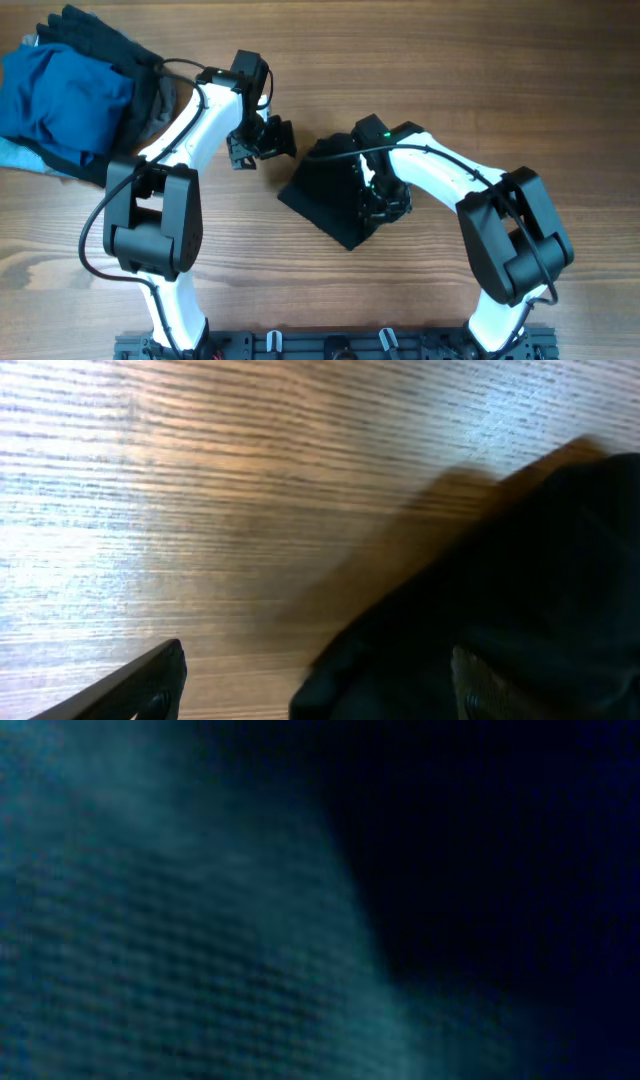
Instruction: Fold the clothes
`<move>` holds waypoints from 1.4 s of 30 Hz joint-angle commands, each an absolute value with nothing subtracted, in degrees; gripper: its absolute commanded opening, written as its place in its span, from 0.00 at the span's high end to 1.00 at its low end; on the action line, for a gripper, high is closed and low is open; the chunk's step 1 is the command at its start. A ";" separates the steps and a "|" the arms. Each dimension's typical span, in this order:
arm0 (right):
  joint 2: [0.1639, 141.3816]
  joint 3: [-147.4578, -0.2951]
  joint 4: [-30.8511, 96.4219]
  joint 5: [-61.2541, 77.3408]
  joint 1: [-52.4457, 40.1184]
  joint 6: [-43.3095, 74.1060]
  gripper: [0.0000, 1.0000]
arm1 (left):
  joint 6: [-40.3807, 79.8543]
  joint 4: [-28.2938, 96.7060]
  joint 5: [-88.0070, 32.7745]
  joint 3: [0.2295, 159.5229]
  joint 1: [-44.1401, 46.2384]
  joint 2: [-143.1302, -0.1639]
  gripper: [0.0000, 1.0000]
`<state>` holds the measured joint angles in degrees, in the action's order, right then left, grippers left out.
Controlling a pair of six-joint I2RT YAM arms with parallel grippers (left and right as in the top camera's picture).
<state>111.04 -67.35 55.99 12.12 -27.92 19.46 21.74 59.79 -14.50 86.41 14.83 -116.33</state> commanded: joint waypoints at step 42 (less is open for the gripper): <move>84.53 -68.99 56.10 -1.45 -14.76 18.02 0.55 | 16.69 32.69 -35.40 86.21 29.71 -129.23 0.96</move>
